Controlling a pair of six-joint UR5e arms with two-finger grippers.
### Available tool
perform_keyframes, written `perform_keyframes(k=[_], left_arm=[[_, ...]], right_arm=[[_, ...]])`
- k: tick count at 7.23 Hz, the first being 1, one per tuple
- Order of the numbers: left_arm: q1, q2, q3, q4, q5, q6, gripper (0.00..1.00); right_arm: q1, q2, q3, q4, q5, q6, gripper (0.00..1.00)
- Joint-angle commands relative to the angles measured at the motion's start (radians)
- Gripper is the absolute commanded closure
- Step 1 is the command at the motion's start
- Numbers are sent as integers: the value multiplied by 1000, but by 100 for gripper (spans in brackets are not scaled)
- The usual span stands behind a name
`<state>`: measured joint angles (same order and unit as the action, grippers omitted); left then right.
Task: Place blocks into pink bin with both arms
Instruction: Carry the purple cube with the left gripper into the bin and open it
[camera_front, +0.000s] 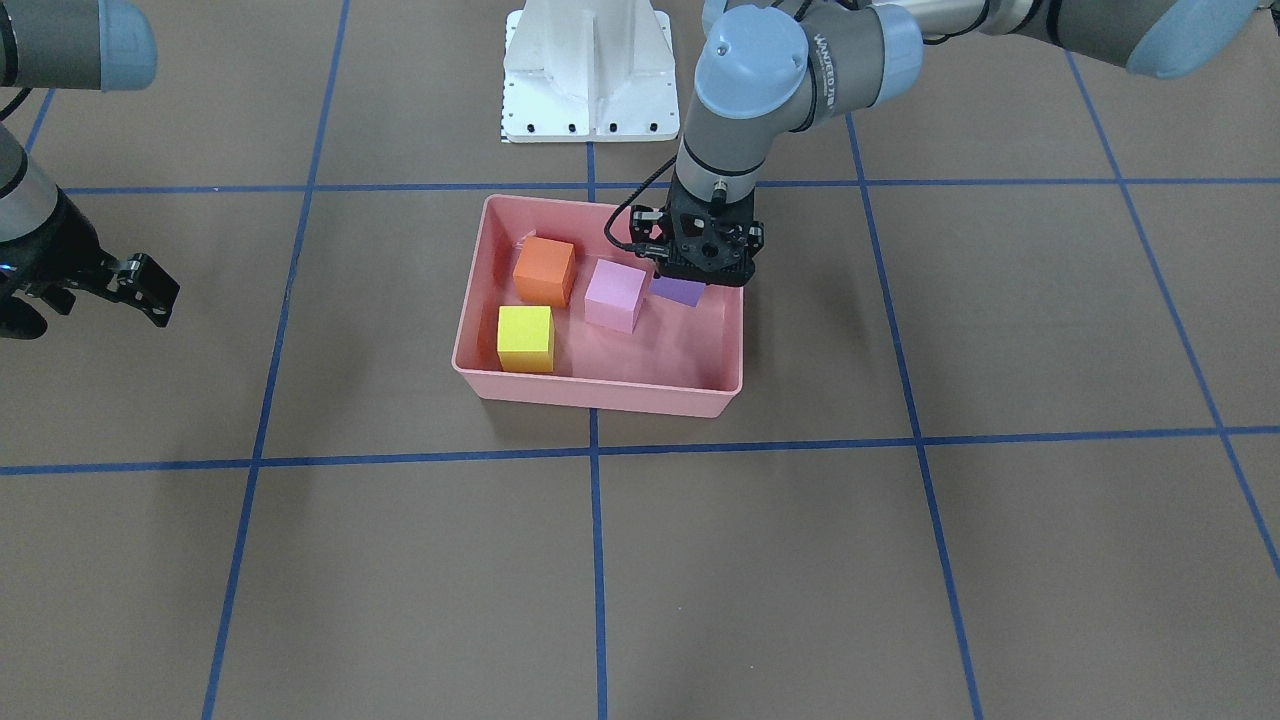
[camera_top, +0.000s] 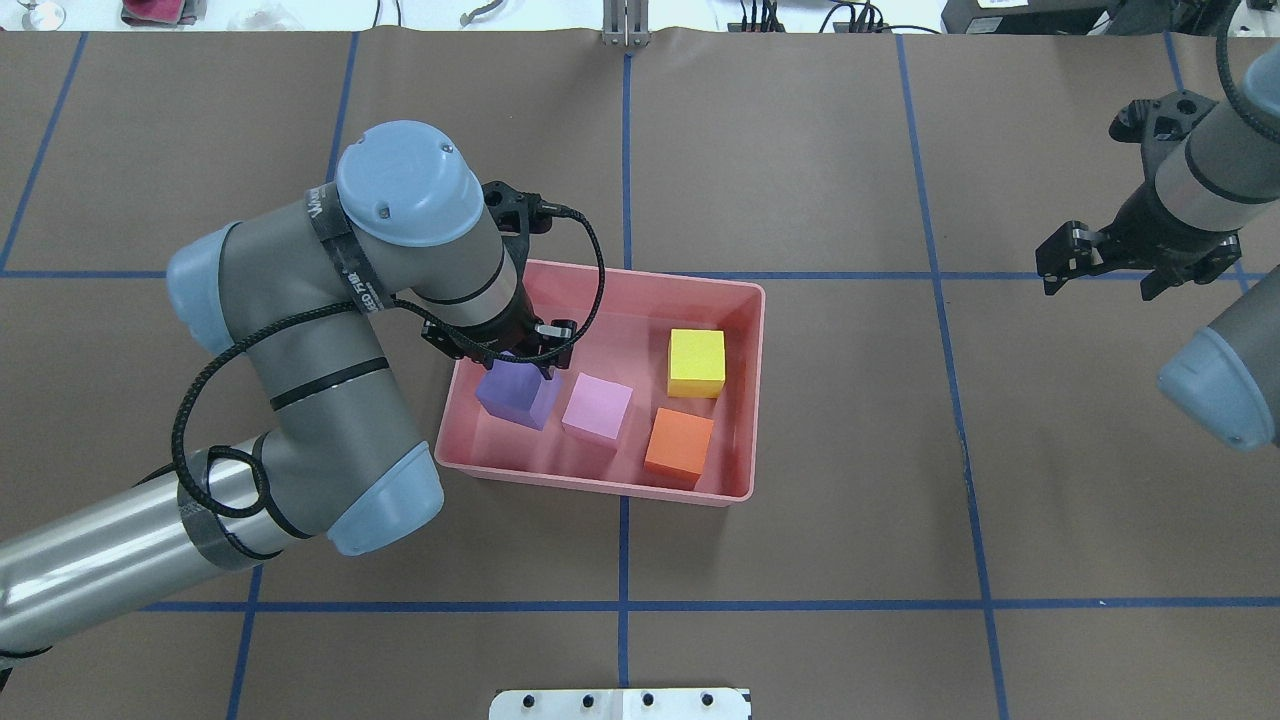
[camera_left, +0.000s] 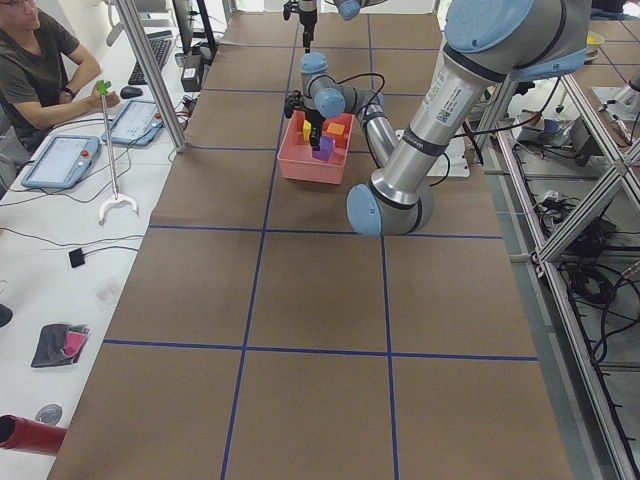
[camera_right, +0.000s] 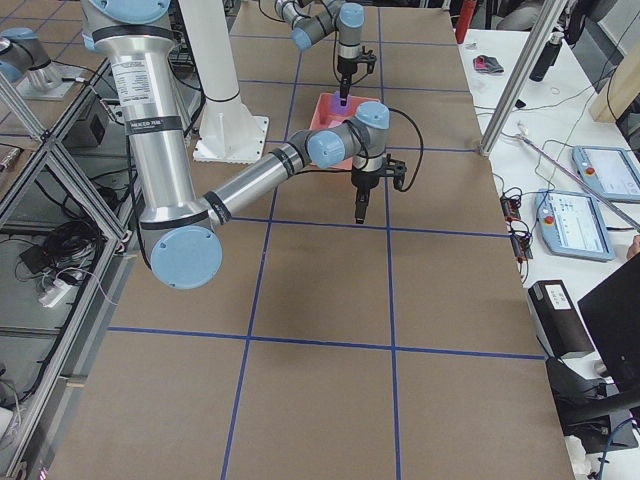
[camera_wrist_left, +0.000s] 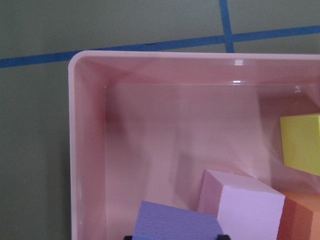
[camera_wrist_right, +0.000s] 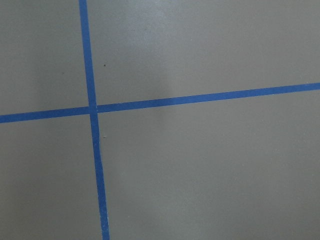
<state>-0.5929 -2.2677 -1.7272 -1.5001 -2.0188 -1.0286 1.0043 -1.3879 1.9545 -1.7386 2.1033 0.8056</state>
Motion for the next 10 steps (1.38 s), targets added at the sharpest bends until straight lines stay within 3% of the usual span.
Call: perform_keyframes(k=[1,2,4,5,6,8,10], left_arm=[[10,4,26,-12,5,-2,96],[15,2,32,-12,14,-2,87],[22,2,38,-12,26,-4,32],[21,4,37,-12,26,-2,16],[21,2,34,-12,26,-2,11],[15,0,9,-11,26,-4,9],[-37,51,-139,36,22,-13,9]], right_arm=[[-1,1,-6,1,0,3,0],[-1,3,-6,1,0,3,0],[-1,1,-6,1,0,3,0],[-1,1,-6,1,0,3,0],[-1,1,-6,1,0,3,0],[-1,3,-6,1,0,1,0],[60,-6,-5,1,32,-50,0]])
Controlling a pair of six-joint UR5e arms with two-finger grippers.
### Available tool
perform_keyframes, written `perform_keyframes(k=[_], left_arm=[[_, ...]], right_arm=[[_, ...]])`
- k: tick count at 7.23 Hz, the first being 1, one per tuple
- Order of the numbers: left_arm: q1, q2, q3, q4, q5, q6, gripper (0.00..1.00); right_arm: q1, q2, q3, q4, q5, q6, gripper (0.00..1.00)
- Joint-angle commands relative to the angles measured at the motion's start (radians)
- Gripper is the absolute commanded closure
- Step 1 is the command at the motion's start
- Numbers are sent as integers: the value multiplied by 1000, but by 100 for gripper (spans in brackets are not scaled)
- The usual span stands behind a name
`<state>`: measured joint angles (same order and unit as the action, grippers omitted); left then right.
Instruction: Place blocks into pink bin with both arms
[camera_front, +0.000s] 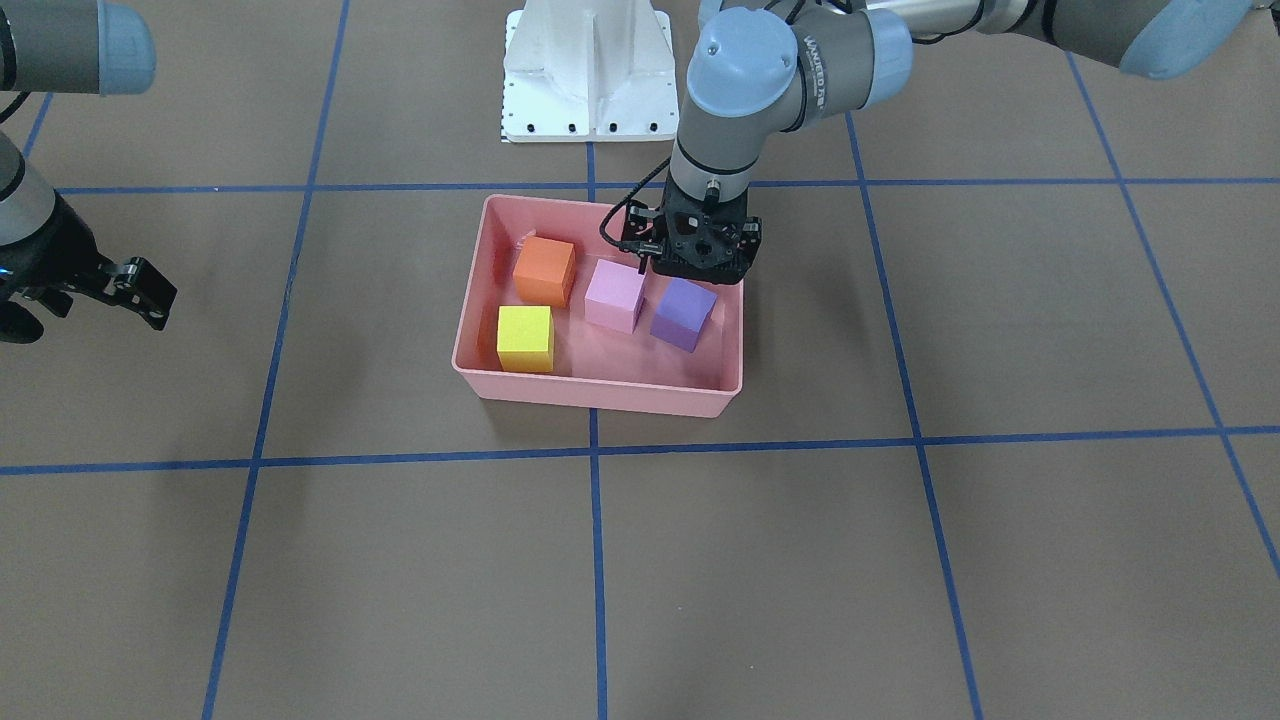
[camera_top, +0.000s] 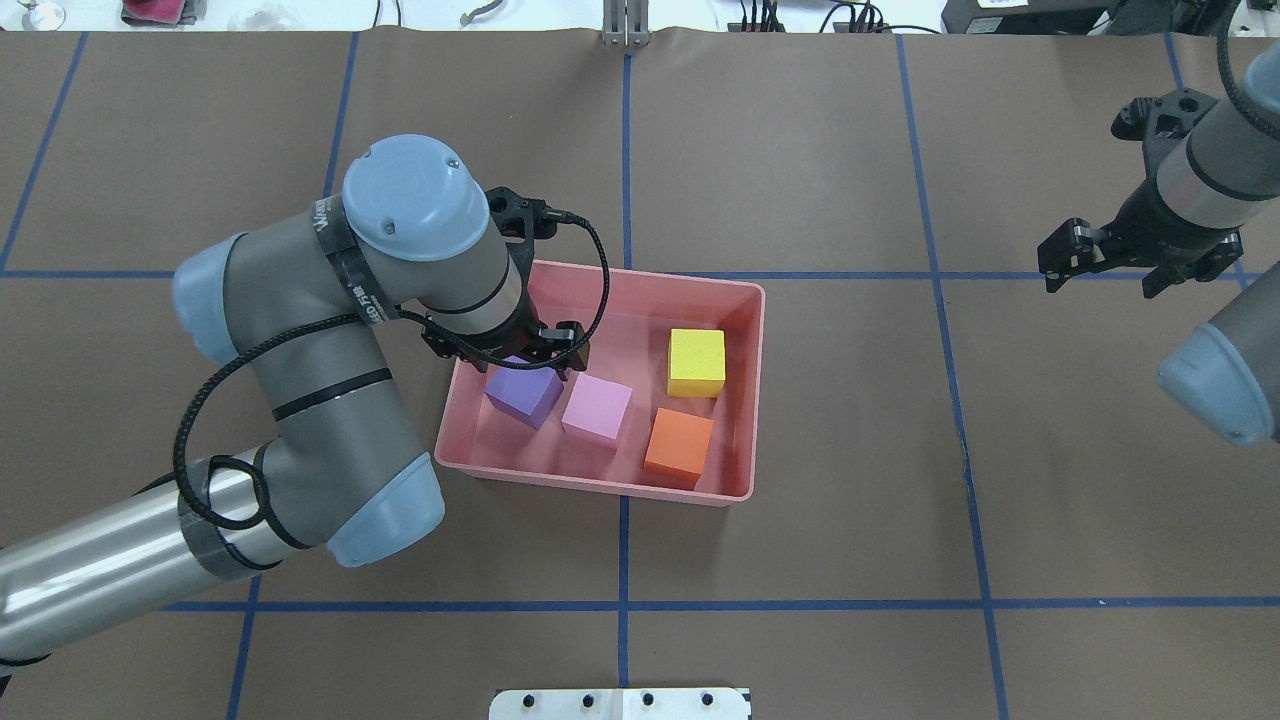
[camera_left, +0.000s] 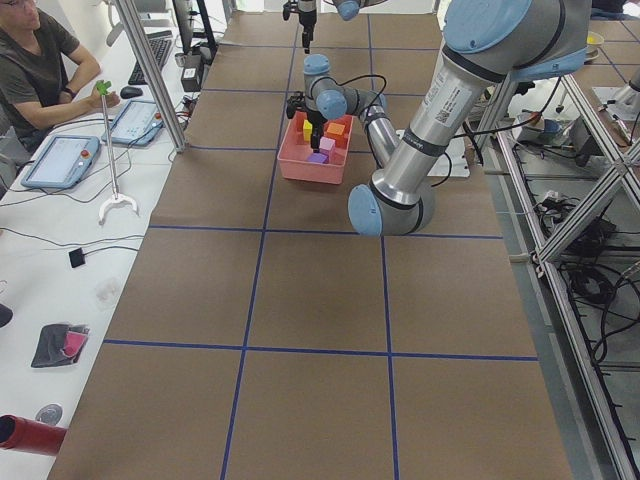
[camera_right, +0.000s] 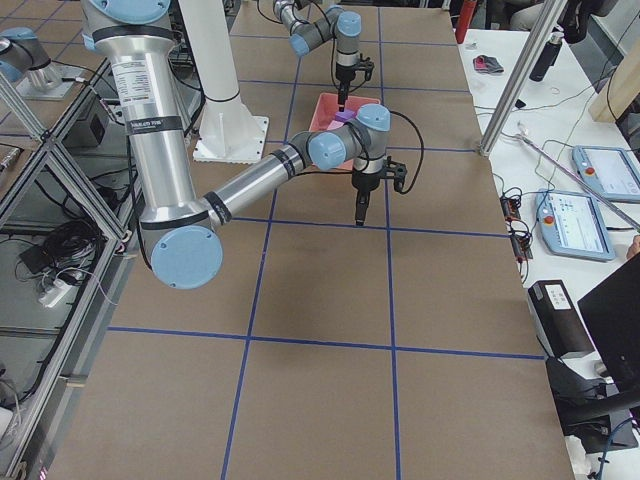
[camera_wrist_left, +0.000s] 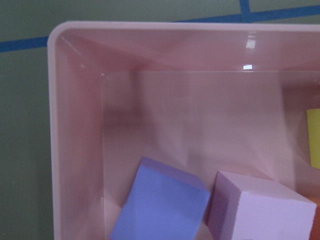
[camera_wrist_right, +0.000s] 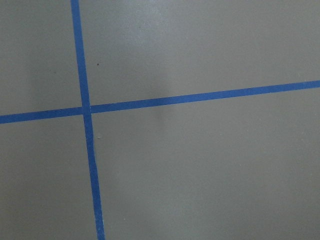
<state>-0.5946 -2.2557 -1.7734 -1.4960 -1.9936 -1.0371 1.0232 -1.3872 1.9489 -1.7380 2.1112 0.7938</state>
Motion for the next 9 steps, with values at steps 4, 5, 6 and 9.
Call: perform_keyframes(k=[4,5,6,9], left_arm=[[-355,437,-365,117,-154,436,4],[-514,540,-354,115,-254,645,1],[-666,608,-298,115,-310,834,1],[-876,695,-45,93,-364,1095,1]], right_arm=[[392,-96,-109,-2,245,-513,0],[455,-113,-145,-2,271,-607,0],[495,-143,-156,0,277,-666,0],[509,-161,-150,1,279,-693,0]])
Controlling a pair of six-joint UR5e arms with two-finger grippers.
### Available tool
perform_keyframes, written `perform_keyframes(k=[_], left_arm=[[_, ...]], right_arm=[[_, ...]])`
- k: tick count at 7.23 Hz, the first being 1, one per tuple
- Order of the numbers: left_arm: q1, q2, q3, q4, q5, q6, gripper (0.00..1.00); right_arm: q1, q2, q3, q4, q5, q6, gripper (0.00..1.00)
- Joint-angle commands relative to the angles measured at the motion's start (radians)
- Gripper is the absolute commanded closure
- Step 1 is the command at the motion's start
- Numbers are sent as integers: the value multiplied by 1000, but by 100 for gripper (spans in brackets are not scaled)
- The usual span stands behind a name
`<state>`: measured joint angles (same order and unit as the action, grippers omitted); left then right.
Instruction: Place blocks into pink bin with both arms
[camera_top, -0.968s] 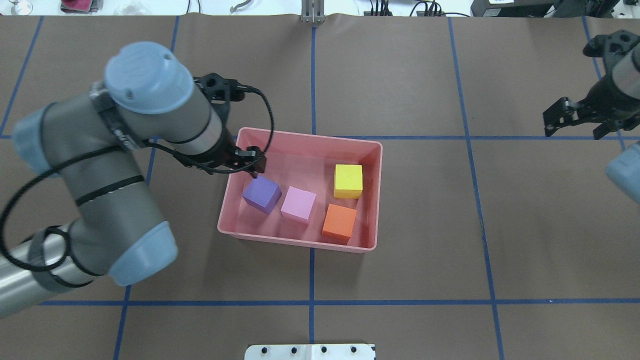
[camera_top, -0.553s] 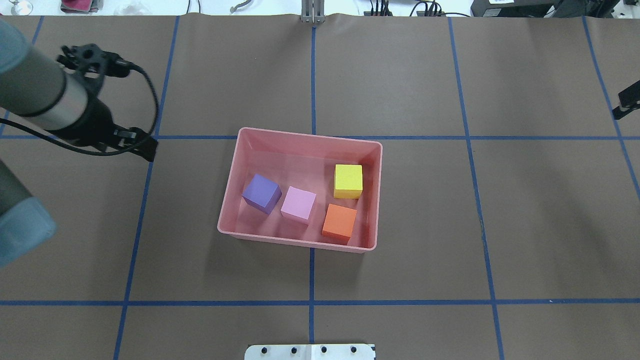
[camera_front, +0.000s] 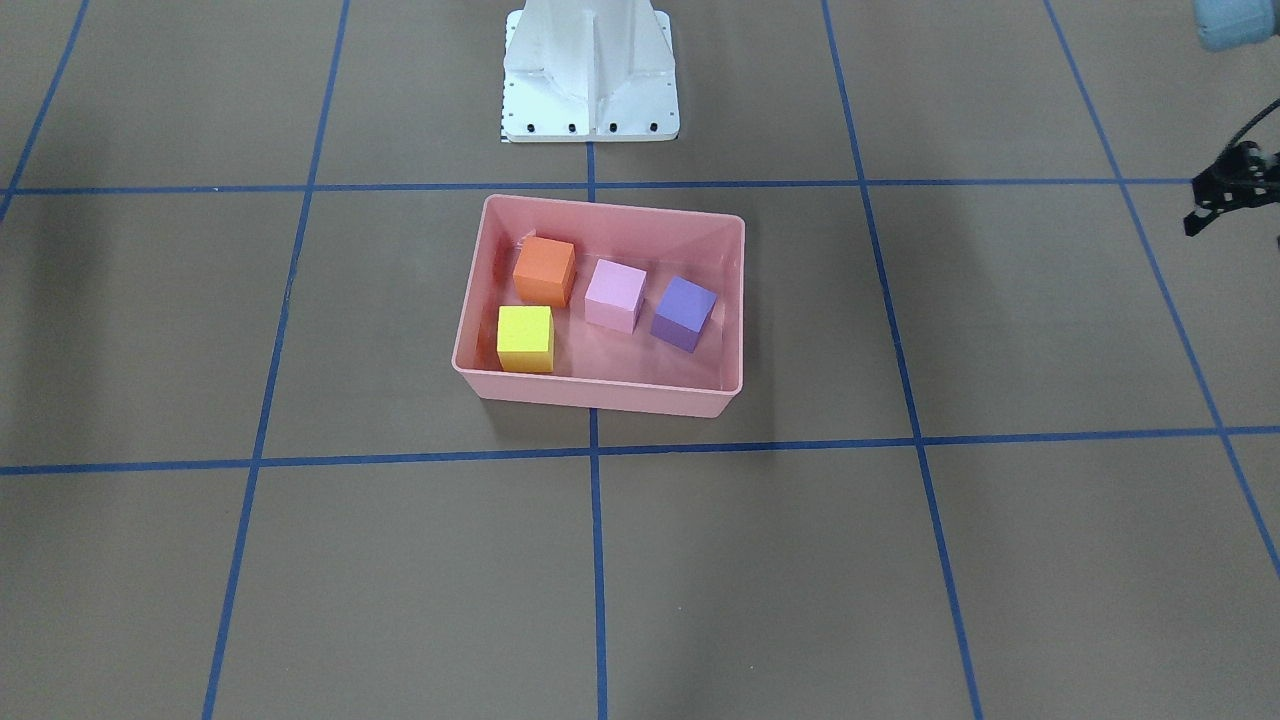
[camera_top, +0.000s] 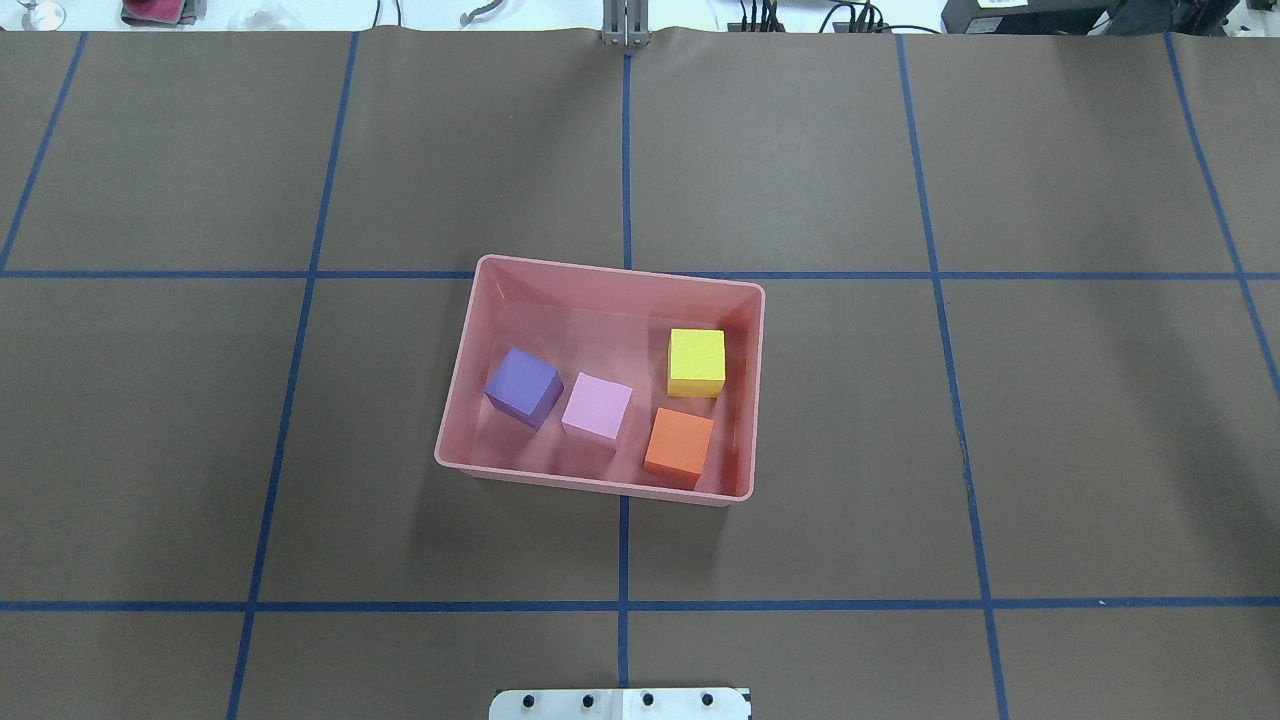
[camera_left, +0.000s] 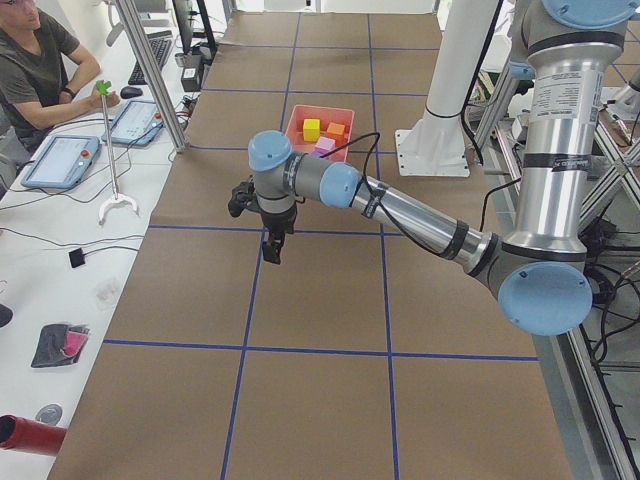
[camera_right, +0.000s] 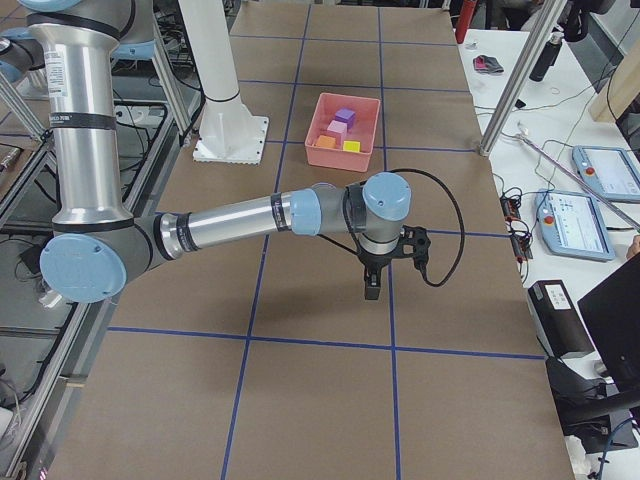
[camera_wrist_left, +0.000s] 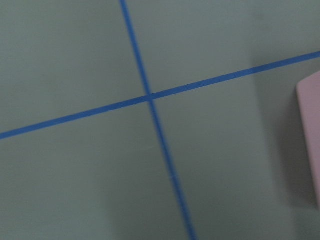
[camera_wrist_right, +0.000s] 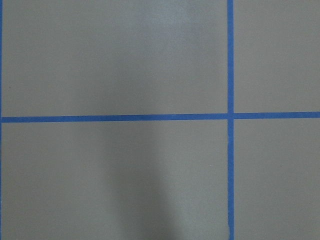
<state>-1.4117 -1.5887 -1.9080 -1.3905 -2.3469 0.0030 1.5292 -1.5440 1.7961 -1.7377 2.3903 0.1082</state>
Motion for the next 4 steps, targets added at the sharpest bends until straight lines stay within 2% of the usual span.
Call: perform_keyframes(k=[1,4], left_arm=[[-64,50,108,-10,-8,37,1],[-122,58,112,-13,-9,32,1]], right_arm=[[3,-1,0,1,0,-2,0],[-50,4,-29,3,-20,-1,0]])
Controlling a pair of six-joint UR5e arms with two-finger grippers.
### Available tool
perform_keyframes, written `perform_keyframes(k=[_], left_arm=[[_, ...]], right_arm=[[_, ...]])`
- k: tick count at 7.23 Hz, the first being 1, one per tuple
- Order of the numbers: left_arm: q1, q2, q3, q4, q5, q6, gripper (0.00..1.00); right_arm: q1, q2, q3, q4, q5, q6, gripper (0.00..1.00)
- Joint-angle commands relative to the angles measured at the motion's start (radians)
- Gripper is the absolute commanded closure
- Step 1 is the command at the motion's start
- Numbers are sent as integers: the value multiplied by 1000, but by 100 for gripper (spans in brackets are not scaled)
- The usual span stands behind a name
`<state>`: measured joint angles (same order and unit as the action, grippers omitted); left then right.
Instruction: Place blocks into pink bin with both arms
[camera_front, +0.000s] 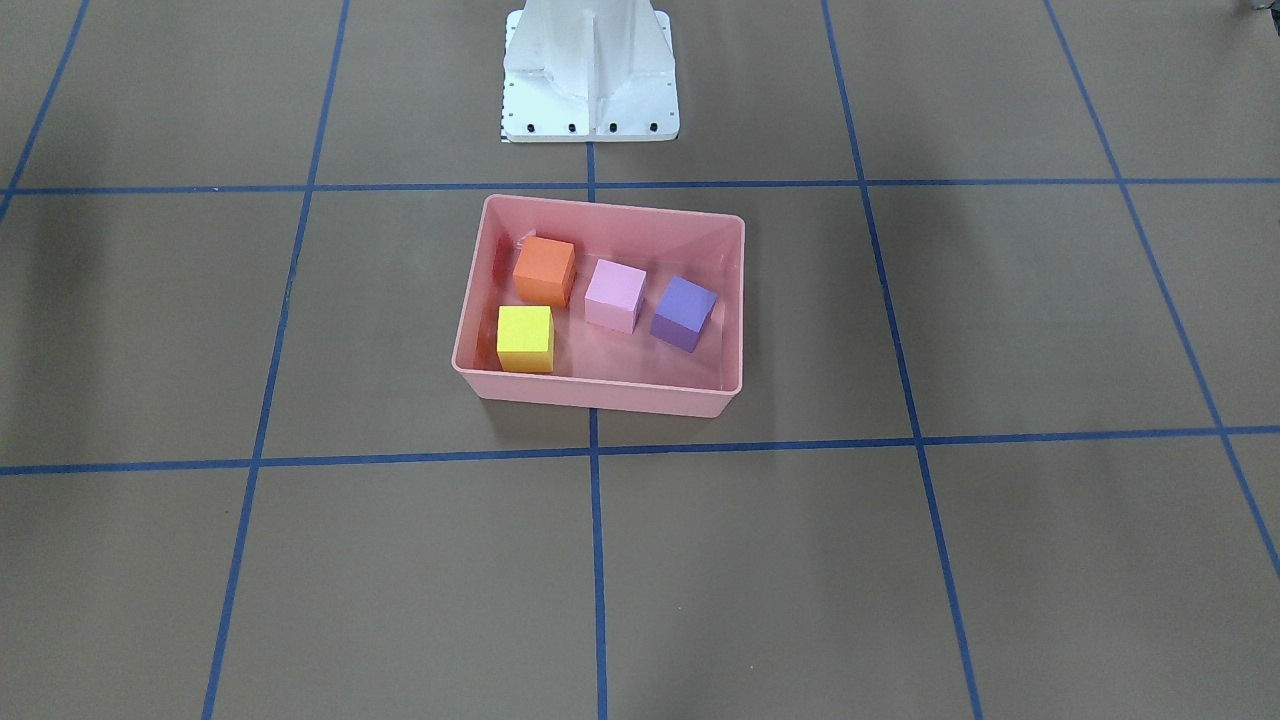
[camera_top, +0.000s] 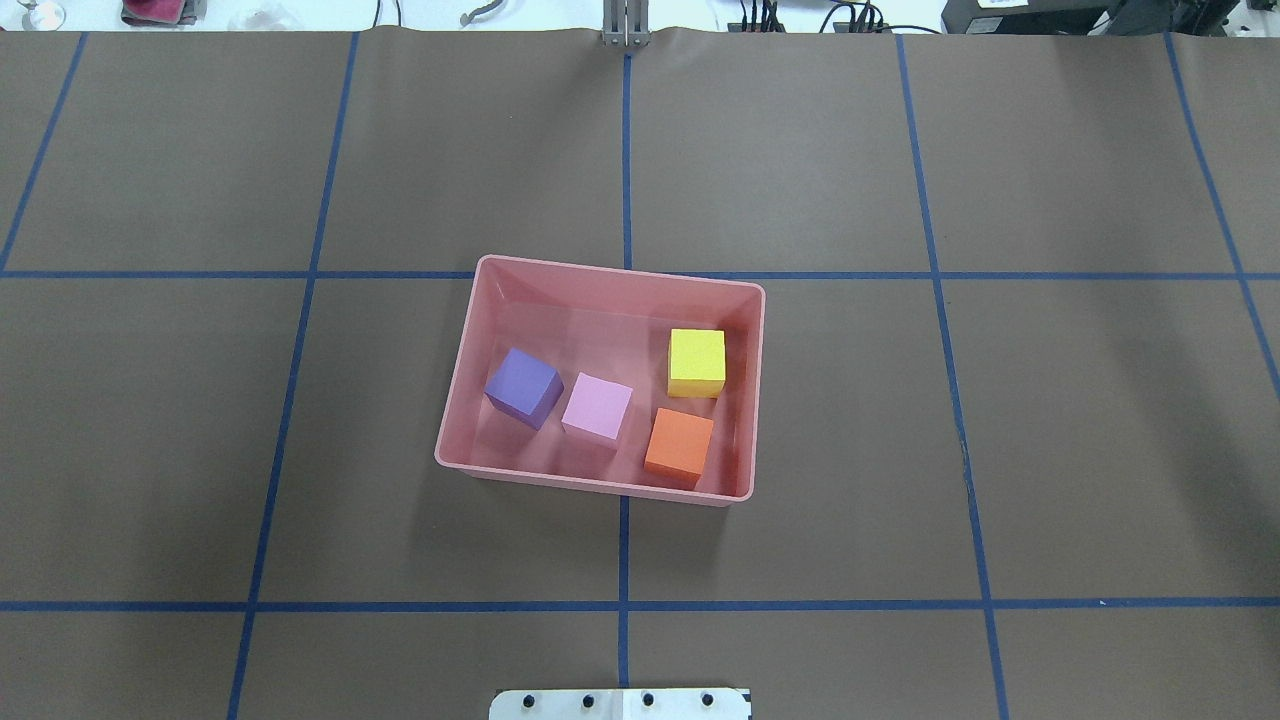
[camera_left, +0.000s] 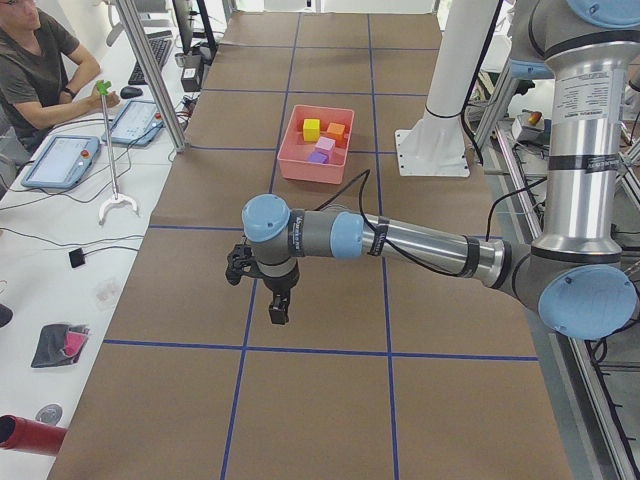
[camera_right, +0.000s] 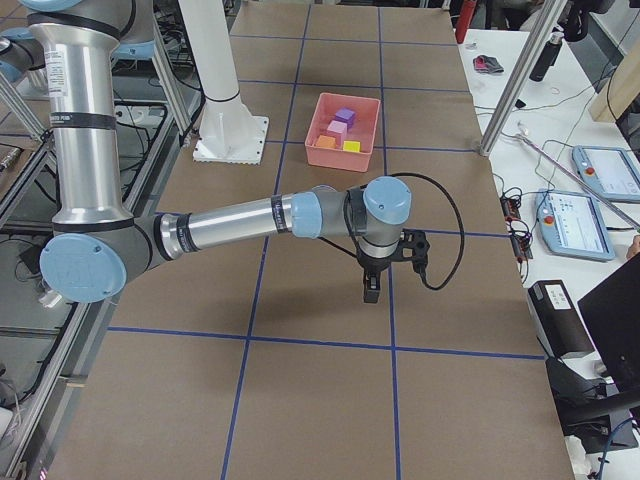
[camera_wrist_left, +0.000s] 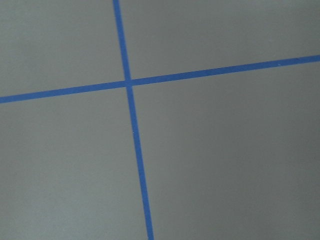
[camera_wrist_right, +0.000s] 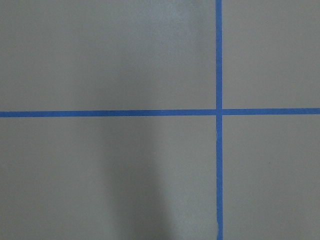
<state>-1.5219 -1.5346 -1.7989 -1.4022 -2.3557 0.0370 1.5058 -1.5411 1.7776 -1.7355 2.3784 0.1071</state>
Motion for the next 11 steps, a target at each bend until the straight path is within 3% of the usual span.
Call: perform_keyframes(k=[1,2,5,11], left_arm=[[-11,22,30,-52,-1,-2,0],[-12,33,79,-146,-1,-9,1],[-9,27,96,-158,-4,-173,0],[-12,34,95,-156,3,-180,0]], right_arm=[[-50,1,-17,-1,-8,3,0],[-58,3,-17,1,-8,5,0],[-58,-14,-24,-1,-13,-1,0],[-36,-13,-90,-1,-13,-6,0]])
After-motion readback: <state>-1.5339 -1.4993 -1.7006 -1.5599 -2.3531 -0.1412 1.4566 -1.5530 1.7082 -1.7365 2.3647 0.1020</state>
